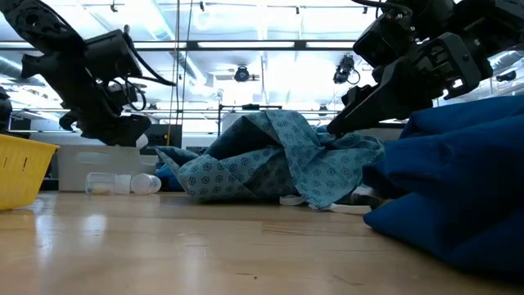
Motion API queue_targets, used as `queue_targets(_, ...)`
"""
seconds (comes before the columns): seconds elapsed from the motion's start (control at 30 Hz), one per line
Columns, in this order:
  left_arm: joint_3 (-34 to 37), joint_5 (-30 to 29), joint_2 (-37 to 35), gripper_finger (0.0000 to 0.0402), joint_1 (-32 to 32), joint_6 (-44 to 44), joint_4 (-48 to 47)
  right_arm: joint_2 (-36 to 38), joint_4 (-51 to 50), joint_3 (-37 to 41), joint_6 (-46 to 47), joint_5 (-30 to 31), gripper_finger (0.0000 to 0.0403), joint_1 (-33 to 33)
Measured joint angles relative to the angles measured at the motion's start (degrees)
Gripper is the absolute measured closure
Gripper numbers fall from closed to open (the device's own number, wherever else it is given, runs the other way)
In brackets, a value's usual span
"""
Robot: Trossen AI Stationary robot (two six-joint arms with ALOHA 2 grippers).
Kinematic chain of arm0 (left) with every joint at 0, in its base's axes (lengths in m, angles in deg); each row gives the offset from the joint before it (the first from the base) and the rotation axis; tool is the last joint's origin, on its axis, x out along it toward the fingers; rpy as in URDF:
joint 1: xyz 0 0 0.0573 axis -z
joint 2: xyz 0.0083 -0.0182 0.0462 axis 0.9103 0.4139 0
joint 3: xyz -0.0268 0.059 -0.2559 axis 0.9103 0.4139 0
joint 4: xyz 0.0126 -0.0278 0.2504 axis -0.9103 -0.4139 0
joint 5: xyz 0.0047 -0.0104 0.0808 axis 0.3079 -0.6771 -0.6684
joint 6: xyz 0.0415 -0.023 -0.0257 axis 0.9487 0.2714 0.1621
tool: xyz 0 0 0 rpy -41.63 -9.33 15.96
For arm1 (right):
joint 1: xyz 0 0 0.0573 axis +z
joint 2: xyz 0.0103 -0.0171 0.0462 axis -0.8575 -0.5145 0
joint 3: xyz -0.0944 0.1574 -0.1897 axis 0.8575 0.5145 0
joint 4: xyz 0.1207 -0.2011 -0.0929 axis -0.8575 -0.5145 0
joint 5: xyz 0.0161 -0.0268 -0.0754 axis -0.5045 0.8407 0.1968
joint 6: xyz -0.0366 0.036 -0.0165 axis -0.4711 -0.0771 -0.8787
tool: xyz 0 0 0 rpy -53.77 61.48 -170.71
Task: Pick & place medical supplies in basket/bin
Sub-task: Put the white pill bottle into the gray bin
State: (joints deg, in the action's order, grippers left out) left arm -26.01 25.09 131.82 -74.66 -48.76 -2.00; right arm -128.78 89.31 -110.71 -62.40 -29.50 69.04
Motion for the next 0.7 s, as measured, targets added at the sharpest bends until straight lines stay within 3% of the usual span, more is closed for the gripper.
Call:
queue_targets(0.17,0.0,0.9,0.0,0.0172,-1.2,-0.1,-0.4,0.0,0.0,0.0,0.0,0.0,0.0174,0.0)
queue_targets(0.27,0.0,0.8,0.0,0.0149,-1.5,0.5,-0.4,0.0,0.0,0.0,0.0,0.0,0.0174,0.0)
queue_targets(0.53,-0.9,1.3,-0.1,0.017,-1.3,3.6,0.2,0.0,0.0,0.0,0.0,0.0,0.0174,0.0)
queue_targets(0.7,-5.8,12.1,-0.3,0.019,-1.3,12.0,2.4,0.0,0.0,0.0,-0.1,0.0,0.0174,0.0)
